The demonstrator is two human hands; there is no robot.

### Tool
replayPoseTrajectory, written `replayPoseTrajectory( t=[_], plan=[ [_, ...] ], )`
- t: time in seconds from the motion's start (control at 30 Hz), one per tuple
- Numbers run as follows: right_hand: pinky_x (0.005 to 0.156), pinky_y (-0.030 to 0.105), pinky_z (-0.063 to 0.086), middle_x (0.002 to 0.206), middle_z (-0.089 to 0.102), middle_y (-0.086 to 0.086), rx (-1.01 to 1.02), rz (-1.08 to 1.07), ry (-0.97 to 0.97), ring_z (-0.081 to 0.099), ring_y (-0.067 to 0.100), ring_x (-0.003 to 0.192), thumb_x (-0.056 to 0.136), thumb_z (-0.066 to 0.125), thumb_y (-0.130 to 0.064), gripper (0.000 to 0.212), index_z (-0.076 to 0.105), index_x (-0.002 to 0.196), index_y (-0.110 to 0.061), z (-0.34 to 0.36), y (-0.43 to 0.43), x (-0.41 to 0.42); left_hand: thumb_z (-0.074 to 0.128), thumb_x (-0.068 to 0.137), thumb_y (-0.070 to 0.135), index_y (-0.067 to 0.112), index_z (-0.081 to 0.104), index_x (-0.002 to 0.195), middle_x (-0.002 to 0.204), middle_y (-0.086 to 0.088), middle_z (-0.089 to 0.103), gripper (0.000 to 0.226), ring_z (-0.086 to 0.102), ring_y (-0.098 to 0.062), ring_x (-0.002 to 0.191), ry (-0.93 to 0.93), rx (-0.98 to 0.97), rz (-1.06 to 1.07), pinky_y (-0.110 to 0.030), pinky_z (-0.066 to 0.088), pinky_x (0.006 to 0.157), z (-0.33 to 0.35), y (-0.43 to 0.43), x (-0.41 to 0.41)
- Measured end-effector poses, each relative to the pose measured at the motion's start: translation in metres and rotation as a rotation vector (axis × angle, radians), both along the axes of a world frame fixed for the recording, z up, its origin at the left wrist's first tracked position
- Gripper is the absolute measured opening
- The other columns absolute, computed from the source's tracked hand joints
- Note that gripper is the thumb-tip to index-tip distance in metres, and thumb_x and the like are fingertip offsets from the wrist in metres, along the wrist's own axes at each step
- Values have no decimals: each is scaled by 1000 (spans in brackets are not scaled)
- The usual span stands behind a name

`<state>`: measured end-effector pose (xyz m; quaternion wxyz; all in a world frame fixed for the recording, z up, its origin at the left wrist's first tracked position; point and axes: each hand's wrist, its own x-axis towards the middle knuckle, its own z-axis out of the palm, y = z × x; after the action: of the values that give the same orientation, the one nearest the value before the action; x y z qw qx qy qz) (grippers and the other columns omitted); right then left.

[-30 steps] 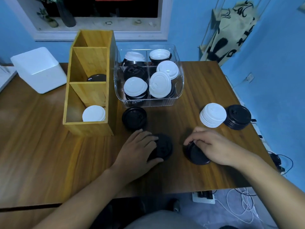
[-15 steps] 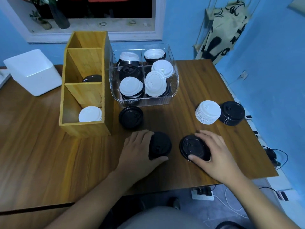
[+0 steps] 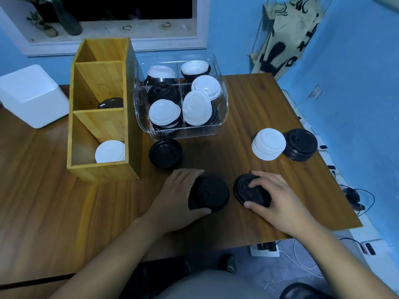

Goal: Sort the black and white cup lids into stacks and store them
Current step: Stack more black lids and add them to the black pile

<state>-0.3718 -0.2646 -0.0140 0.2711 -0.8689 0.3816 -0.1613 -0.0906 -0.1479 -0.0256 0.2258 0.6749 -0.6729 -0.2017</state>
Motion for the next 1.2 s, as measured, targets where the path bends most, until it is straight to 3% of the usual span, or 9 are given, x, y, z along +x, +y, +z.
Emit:
replayPoseTrajectory(
  t=[0.07,0.17,0.37,0.53,0.67,0.83,0.93,1.07,1.2],
  plan=[
    [106,22,37,135,55,-16,17,-52,-58,45,2,128,71,73,-59,48,63,107,-31,9,0,1,78,75,65,33,35,151,142,23,44,92,33,-3,137,41,-6,-1,-30,27,118,-3,3,0],
    [106,11,32,136,56,-18,24,-2,-132,45,-1,130,70,78,-55,54,65,116,-32,22,5,13,77,75,65,32,37,151,143,26,46,92,35,-1,133,18,-35,-22,-25,21,116,-4,4,-2],
    [111,29,40,145,48,-14,56,207,-62,45,6,135,79,74,-56,61,62,133,-31,17,15,52,72,77,70,32,37,153,145,21,46,92,32,-3,137,-10,-22,-41,-20,7,118,-3,4,-3],
    [113,26,40,147,45,-16,75,243,-10,43,-2,134,80,77,-51,61,61,136,-31,10,16,57,75,77,66,27,37,153,143,14,46,94,31,-5,137,8,-31,-46,-22,3,121,-4,8,0],
    [113,26,39,147,44,-16,67,272,10,42,0,136,80,75,-53,61,60,136,-33,8,15,61,73,79,65,28,39,152,142,18,48,89,34,-6,136,24,-47,-44,-30,13,122,-8,7,0],
    [109,36,46,149,40,-19,30,291,67,43,5,136,80,64,-63,62,56,137,-38,4,16,63,73,78,62,24,49,147,136,11,56,83,39,-8,133,17,-95,-49,-30,13,121,-13,7,1],
    [106,39,48,150,40,-23,6,266,95,43,3,136,78,60,-71,64,55,136,-43,4,14,65,69,82,68,23,52,145,142,13,55,79,41,-10,136,-10,-127,-68,-38,19,123,-20,7,0],
    [105,40,49,152,41,-19,-19,273,110,43,4,137,80,58,-74,67,54,138,-41,3,14,64,65,84,70,20,57,143,160,5,39,78,37,-18,142,-16,-175,-51,-39,20,122,-23,7,0],
    [104,39,50,154,39,-20,-48,281,94,42,4,138,84,57,-75,67,52,141,-40,-1,16,60,67,83,68,19,57,143,154,7,45,78,40,-17,140,-48,-172,-59,-44,25,122,-24,7,0]
  ],
)
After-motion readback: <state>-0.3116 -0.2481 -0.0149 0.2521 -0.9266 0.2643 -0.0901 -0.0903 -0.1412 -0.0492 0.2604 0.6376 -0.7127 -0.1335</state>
